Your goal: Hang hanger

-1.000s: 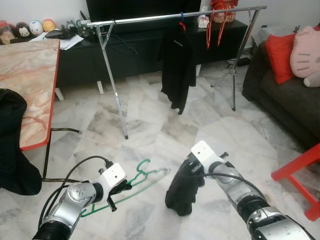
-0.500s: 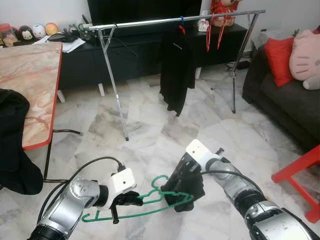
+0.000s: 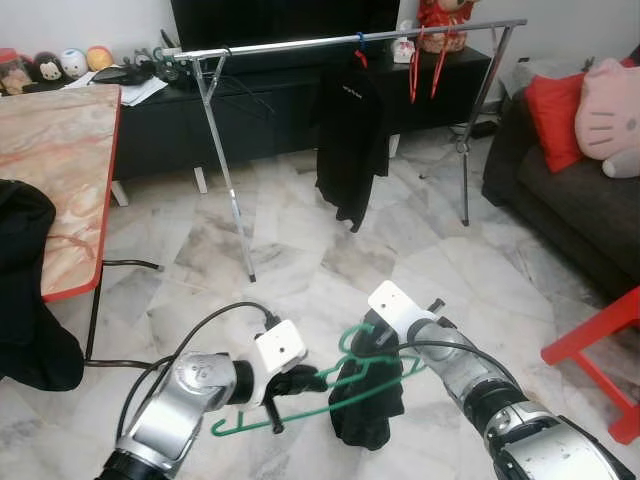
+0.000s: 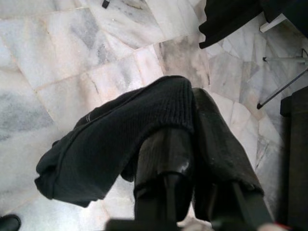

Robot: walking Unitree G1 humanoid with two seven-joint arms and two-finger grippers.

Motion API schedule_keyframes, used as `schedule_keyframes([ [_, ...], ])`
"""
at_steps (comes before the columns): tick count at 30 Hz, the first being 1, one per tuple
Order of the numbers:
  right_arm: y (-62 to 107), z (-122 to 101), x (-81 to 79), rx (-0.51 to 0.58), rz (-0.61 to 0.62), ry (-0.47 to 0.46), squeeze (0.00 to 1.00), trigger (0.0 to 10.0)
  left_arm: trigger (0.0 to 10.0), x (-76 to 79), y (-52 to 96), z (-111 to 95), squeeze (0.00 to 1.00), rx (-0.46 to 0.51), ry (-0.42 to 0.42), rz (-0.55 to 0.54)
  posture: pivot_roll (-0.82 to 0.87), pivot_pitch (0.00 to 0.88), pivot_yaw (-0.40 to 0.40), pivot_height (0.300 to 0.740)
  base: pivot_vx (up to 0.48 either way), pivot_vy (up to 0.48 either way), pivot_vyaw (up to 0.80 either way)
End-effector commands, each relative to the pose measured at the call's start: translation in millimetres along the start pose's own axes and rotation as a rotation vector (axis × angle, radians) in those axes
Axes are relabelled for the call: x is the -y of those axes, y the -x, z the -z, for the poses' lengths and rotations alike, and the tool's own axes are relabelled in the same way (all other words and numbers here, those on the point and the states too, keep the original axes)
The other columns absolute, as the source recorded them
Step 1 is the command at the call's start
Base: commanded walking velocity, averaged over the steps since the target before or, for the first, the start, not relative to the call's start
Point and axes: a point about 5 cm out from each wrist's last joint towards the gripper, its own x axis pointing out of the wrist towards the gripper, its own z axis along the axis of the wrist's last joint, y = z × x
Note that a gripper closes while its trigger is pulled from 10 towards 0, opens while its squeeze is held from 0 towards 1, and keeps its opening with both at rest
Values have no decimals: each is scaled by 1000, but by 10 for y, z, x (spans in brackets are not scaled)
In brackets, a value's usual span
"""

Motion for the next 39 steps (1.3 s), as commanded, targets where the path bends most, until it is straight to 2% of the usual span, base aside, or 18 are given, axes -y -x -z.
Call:
schedule_keyframes([
  [1,-9,-73,81,14,27,-6,0,10000,10000,-47,6,-41,0,0,-5,-34,6,0,-47,740,0,0,0],
  [5,-8,-75,96,15,30,-7,0,10000,10000,-52,5,2,0,-42,-29,-48,6,0,-48,740,0,0,0],
  [16,-3,-56,117,9,32,-2,0,10000,10000,-64,131,107,0,-124,-73,-16,11,0,-53,740,0,0,0],
  [28,-3,-52,112,9,30,-1,0,10000,10000,-125,89,94,0,-90,-30,-117,9,0,-52,740,0,0,0],
  [39,-4,-59,96,10,23,-2,0,10000,10000,-312,133,70,0,-115,-41,-276,10,0,-53,740,0,0,0],
])
